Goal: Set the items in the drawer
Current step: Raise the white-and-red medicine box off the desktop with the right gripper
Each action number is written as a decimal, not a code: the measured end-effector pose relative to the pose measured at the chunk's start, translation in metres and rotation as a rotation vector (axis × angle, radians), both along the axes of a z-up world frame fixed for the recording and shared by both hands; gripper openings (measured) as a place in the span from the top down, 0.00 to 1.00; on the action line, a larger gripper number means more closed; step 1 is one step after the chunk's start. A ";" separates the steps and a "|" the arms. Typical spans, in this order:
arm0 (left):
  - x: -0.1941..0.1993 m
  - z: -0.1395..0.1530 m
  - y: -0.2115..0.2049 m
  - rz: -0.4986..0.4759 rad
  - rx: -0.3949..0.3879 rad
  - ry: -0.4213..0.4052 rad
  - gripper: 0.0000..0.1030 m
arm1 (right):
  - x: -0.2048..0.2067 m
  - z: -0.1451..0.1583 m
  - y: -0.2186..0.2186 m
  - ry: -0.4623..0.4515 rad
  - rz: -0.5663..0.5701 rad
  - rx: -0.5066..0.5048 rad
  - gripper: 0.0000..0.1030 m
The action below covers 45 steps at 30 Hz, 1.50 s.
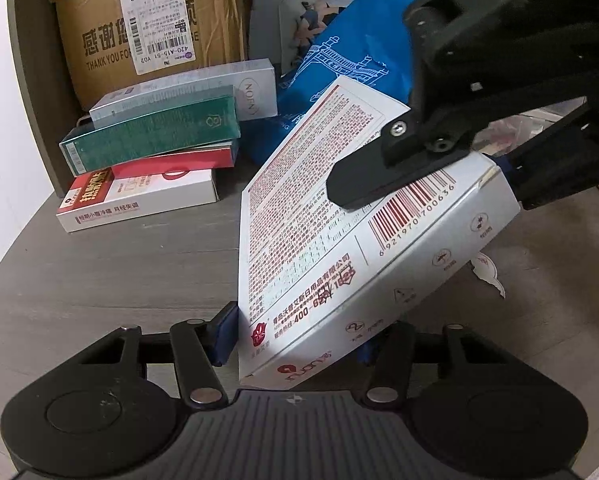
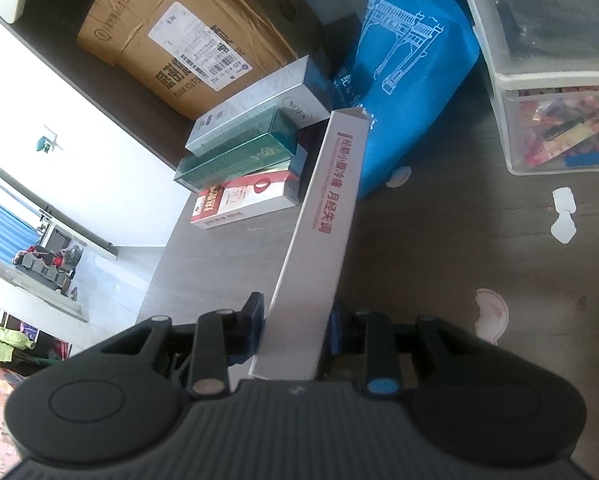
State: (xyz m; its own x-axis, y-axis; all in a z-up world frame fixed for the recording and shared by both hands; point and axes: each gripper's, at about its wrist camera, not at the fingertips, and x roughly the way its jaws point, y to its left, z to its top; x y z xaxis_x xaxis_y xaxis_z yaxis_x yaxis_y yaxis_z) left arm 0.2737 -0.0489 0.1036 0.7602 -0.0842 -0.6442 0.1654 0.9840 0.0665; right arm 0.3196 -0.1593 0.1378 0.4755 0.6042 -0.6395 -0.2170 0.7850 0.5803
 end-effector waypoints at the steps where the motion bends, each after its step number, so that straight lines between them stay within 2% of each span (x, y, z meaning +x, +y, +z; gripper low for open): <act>1: 0.000 0.000 0.000 0.000 -0.001 0.001 0.47 | 0.000 0.000 0.001 -0.002 0.003 -0.002 0.70; 34: -0.004 0.002 0.000 -0.007 0.025 -0.004 0.49 | 0.014 -0.015 0.016 0.059 -0.011 0.018 0.70; 39: -0.006 0.003 0.003 -0.004 0.012 -0.007 0.49 | 0.012 -0.014 0.020 0.049 -0.014 0.009 0.71; 45: -0.018 0.014 0.001 -0.009 0.023 -0.055 0.50 | 0.001 -0.004 0.018 0.013 -0.017 0.021 0.73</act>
State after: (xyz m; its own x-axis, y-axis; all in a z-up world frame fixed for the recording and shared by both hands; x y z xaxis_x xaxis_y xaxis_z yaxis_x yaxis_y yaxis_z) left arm 0.2553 -0.0479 0.1181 0.7938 -0.0767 -0.6033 0.1697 0.9805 0.0986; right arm 0.3202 -0.1417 0.1340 0.4771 0.6096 -0.6331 -0.1961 0.7760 0.5994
